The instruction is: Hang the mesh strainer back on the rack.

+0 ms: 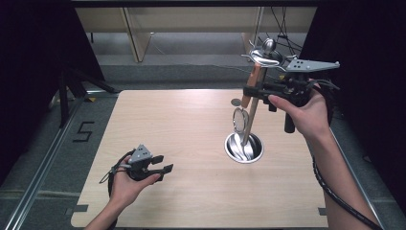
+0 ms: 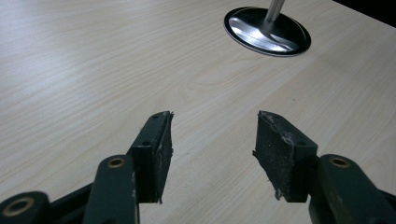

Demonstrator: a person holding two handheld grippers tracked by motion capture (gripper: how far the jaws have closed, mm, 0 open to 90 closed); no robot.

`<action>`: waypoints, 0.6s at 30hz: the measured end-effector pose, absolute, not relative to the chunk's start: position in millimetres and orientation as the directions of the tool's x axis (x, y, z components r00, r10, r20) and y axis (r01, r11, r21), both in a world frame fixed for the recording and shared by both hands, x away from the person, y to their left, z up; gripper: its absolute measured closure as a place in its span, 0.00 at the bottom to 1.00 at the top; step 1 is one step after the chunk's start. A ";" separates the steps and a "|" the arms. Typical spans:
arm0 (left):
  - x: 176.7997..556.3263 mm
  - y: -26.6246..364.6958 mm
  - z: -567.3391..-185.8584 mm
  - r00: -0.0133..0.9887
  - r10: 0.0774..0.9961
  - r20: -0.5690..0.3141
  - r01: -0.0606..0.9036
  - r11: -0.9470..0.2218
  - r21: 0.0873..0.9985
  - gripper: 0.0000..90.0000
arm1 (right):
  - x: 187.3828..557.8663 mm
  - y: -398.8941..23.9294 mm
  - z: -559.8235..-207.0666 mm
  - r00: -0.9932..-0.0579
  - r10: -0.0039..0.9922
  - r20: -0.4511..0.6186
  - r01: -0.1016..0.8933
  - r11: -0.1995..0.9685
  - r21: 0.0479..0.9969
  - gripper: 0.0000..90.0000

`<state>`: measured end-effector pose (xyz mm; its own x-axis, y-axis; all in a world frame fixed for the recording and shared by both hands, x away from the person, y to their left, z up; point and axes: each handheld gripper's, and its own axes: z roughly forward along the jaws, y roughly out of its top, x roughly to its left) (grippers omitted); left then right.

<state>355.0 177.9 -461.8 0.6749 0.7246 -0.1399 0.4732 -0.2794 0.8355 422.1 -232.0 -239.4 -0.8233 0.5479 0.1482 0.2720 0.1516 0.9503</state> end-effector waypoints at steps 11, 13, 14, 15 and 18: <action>354.8 177.6 -461.9 0.675 0.725 -0.140 0.474 -0.280 0.835 0.50 | 418.8 -243.0 -241.9 -0.794 0.584 0.171 0.263 0.076 0.962 0.82; 355.1 177.3 -462.5 0.675 0.725 -0.140 0.470 -0.276 0.838 0.50 | 419.1 -243.3 -242.2 -0.795 0.584 0.166 0.257 0.076 0.963 0.82; 355.0 177.4 -462.2 0.674 0.725 -0.141 0.474 -0.278 0.836 0.50 | 418.6 -242.6 -242.5 -0.795 0.578 0.182 0.268 0.066 0.961 0.82; 355.0 177.4 -462.5 0.673 0.725 -0.143 0.475 -0.277 0.835 0.50 | 418.5 -242.5 -242.5 -0.794 0.580 0.183 0.269 0.064 0.961 0.82; 354.8 177.8 -462.1 0.676 0.724 -0.139 0.473 -0.281 0.835 0.50 | 420.7 -243.8 -243.5 -0.795 0.579 0.178 0.261 0.063 0.963 0.82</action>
